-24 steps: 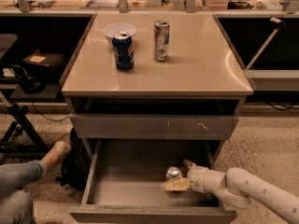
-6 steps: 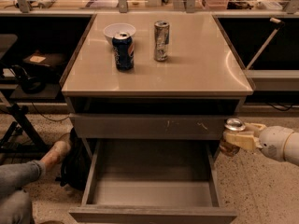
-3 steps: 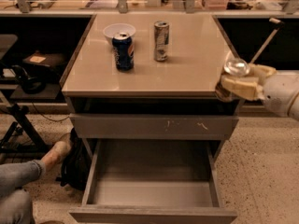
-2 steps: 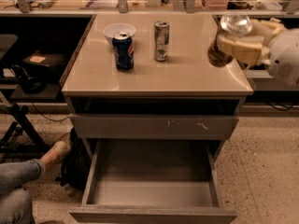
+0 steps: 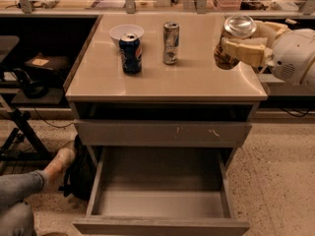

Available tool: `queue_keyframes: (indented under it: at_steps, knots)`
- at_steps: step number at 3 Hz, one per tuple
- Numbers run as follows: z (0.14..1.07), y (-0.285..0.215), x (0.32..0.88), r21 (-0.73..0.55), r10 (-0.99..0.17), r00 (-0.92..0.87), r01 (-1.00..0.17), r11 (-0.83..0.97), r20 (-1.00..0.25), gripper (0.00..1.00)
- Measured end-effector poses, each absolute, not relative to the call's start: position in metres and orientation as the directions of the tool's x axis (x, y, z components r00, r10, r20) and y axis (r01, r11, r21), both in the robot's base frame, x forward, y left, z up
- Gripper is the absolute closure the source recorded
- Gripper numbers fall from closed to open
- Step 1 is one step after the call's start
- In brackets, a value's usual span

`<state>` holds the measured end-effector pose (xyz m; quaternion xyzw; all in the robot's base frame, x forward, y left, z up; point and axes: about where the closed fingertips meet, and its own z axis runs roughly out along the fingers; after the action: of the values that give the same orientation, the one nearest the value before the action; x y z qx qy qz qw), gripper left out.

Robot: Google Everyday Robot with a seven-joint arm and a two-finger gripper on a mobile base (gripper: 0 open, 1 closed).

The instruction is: Pick orange can from middle drawer and place on counter

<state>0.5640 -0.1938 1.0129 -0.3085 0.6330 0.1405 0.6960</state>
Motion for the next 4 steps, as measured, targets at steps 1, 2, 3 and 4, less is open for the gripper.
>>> queue_keyframes:
  at_steps: [1, 2, 3, 4]
  knots:
    - [1.011, -0.214, 0.611, -0.308, -0.266, 0.155, -0.539, 0.784, -0.951, 1.00]
    - [1.006, -0.238, 0.671, -0.362, -0.344, 0.131, -0.494, 0.791, -0.930, 1.00]
    - [0.979, -0.224, 0.721, -0.327, -0.345, 0.069, -0.530, 0.782, -0.936, 1.00]
    - [0.947, -0.211, 0.723, -0.199, -0.273, -0.040, -0.587, 0.785, -0.961, 1.00]
